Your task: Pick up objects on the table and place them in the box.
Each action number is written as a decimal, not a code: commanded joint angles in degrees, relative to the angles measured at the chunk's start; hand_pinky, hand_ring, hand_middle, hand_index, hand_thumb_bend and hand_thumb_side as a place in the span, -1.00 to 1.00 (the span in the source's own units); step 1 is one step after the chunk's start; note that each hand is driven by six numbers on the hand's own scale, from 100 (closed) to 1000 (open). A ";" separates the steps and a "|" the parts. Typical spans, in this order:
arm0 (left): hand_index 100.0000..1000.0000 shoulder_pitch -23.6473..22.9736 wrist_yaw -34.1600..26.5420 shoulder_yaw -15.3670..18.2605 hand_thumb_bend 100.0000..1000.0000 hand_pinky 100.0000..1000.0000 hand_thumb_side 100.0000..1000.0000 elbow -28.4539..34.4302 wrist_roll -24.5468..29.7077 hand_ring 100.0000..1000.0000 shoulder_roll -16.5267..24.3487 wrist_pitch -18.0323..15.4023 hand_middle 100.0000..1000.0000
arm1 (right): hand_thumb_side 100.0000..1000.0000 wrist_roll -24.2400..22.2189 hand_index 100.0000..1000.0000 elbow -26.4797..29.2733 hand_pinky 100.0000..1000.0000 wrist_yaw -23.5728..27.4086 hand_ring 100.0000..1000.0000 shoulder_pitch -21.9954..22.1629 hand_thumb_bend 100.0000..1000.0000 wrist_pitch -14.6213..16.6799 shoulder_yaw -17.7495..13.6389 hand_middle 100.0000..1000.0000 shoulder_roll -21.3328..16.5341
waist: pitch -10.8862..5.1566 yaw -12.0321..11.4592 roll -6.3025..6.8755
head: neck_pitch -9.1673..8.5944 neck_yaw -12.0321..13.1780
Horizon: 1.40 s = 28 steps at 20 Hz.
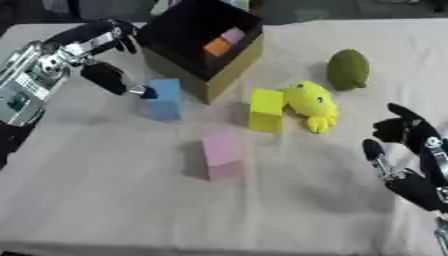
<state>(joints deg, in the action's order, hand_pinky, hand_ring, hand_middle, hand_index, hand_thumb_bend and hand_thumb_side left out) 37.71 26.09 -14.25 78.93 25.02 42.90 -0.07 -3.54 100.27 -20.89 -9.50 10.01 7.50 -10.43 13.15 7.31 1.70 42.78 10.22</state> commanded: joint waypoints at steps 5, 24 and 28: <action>0.61 3.48 2.54 -0.40 0.33 0.48 -0.47 -6.51 2.64 0.41 -1.51 -4.48 0.41 | -0.05 -0.23 0.84 0.42 0.37 0.45 0.31 -0.19 -0.49 0.04 0.16 0.27 -0.94 | -1.96 -0.07 0.39 | 0.45 0.16; 0.55 5.98 6.64 -1.05 0.21 0.44 -0.51 -13.13 1.58 0.36 -6.28 -6.88 0.34 | -0.05 -0.52 0.84 0.39 0.36 0.57 0.31 -0.22 -0.49 0.14 0.34 0.27 -0.88 | -1.97 0.33 0.20 | 0.98 0.22; 0.52 6.13 7.54 -1.29 0.20 0.43 -0.52 -13.84 2.02 0.32 -6.80 -7.11 0.30 | -0.05 -0.56 0.84 0.38 0.36 0.59 0.31 -0.24 -0.50 0.15 0.37 0.27 -0.87 | -1.99 0.44 0.25 | 0.96 0.22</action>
<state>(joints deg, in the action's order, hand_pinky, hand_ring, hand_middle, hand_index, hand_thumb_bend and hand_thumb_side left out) 42.63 33.22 -15.69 64.86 27.11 35.14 -7.03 -4.00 99.96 -20.61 -9.30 10.07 7.83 -10.43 13.10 7.74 1.70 43.34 10.29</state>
